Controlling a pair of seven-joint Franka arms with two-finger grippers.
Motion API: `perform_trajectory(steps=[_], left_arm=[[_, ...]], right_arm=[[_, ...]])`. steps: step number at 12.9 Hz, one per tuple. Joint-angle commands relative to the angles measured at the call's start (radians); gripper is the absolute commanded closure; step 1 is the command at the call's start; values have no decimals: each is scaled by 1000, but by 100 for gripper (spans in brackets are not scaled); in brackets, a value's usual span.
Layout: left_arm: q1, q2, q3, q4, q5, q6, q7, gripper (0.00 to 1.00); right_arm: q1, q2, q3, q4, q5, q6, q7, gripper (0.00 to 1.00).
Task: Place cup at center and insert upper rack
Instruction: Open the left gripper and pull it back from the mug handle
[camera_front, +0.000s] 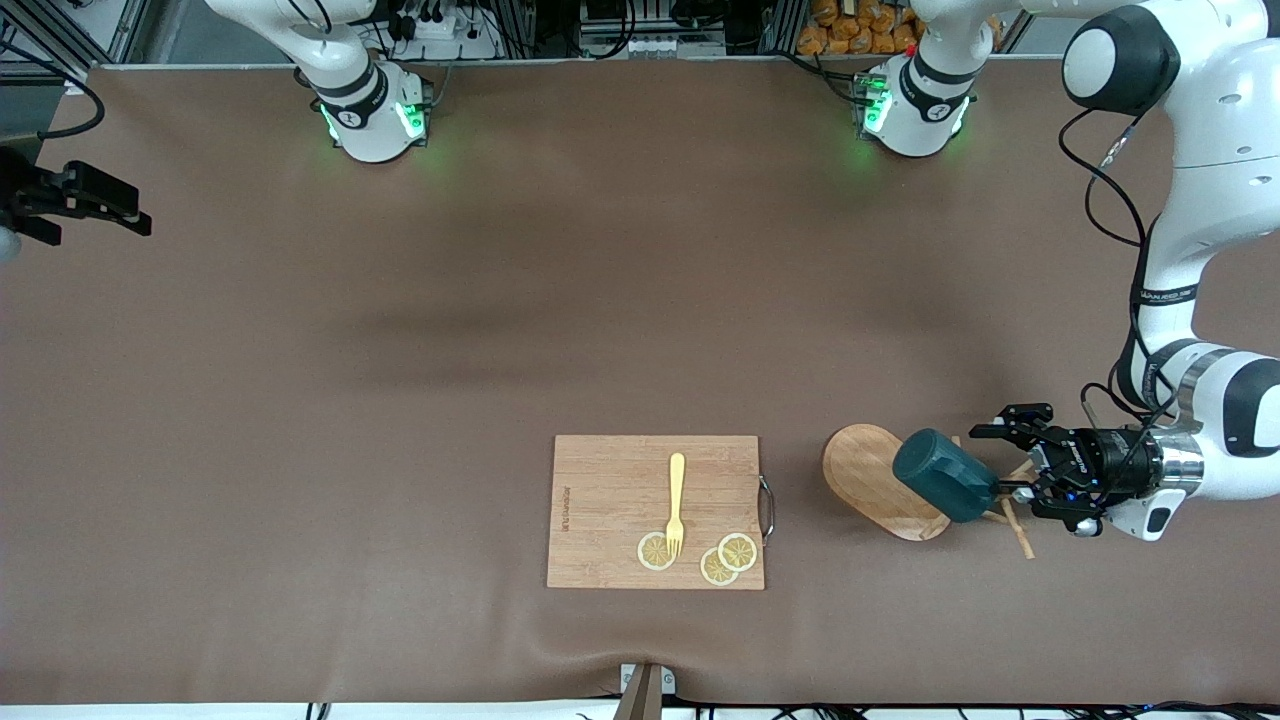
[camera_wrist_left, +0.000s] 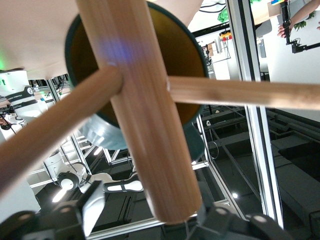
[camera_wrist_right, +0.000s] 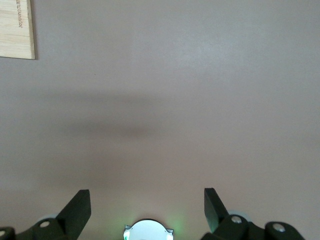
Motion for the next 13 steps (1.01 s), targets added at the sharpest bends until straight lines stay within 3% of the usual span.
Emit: perform_trajectory(steps=[1, 8, 13], left_arm=[[14, 0, -4, 13, -39, -40, -2, 0], [21, -124, 5, 14, -29, -54, -57, 0], [12, -269, 11, 14, 123, -54, -70, 0]], right_arm=[[-3, -18, 3, -12, 3, -7, 30, 0], [-3, -18, 3, -14, 4, -5, 30, 0], [-3, -17, 3, -14, 3, -2, 29, 0]])
